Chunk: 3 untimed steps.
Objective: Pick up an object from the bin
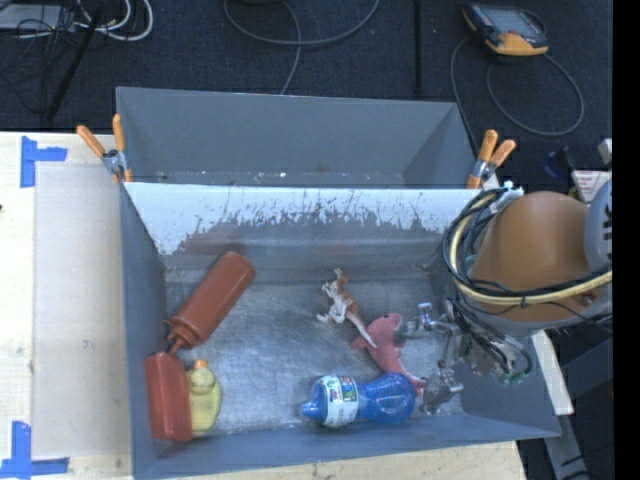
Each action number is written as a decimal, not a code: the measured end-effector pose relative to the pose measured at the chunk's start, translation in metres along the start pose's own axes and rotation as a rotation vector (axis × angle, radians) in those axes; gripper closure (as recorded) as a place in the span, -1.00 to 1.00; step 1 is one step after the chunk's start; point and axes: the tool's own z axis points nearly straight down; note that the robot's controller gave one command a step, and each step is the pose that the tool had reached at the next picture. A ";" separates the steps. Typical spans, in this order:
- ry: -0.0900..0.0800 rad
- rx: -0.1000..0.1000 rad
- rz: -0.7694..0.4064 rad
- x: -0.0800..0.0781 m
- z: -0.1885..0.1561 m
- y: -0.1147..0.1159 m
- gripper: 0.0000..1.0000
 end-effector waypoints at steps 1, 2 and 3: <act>0.002 -0.001 -0.377 -0.002 0.020 0.014 -1.00; 0.003 -0.001 -0.325 -0.005 0.024 0.039 -1.00; -0.018 0.006 -0.573 -0.012 0.089 0.046 -1.00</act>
Offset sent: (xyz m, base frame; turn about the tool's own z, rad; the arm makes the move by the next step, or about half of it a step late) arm -0.0009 0.0432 -0.0247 -0.3234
